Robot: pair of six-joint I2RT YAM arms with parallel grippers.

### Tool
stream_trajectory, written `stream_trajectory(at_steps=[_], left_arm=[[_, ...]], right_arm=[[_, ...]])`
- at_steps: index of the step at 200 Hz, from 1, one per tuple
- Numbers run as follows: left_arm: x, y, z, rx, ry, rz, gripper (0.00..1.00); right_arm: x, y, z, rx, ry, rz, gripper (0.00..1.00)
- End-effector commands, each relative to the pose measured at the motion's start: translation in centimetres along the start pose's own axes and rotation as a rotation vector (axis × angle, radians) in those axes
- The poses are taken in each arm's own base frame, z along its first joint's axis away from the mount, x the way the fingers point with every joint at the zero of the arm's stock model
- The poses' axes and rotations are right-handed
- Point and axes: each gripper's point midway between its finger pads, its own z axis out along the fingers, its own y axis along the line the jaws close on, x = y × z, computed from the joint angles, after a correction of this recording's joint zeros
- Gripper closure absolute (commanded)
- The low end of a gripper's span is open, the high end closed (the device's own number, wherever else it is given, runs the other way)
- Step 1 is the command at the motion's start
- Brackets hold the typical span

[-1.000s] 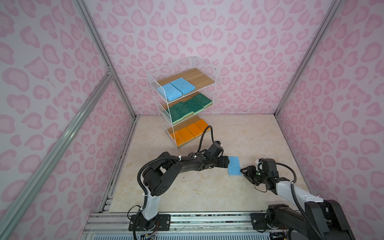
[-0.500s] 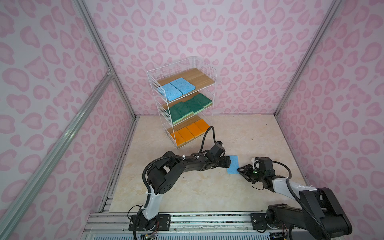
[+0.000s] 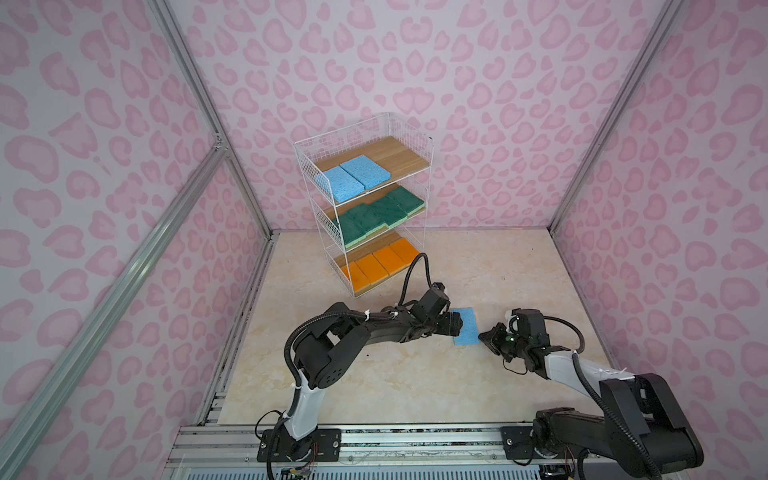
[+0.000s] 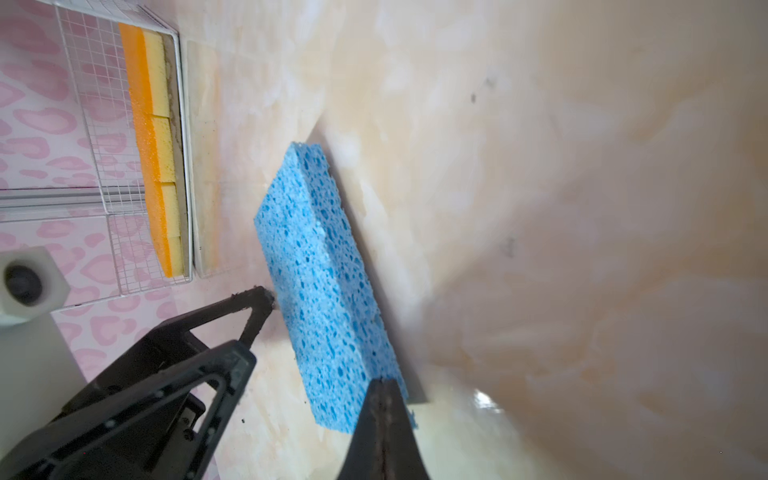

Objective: Place and organize the cleaning sponges onto the shelf

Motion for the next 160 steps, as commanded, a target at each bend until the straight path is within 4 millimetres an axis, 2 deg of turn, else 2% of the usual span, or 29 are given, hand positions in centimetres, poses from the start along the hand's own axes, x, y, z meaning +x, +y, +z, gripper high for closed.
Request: stream_trajectory(at_steps=[1, 57, 99, 160], left_arm=[[0.2, 0.4, -1.0, -0.026, 0.011, 0.002, 0.11], [-1.8, 0.5, -4.9, -0.071, -0.08, 0.021, 0.06], [-3.0, 0.5, -7.6, -0.076, -0.134, 0.012, 0.04], [-3.5, 2.0, -11.5, -0.085, -0.191, -0.013, 0.03]], right_arm=[[-0.2, 0.0, -0.2, 0.011, -0.008, -0.018, 1.0], [-0.7, 1.0, -1.3, 0.0, -0.025, -0.046, 1.0], [-1.0, 2.4, -2.5, -0.021, -0.041, -0.085, 1.0], [-1.6, 6.5, -4.5, -0.059, -0.046, -0.211, 1.0]])
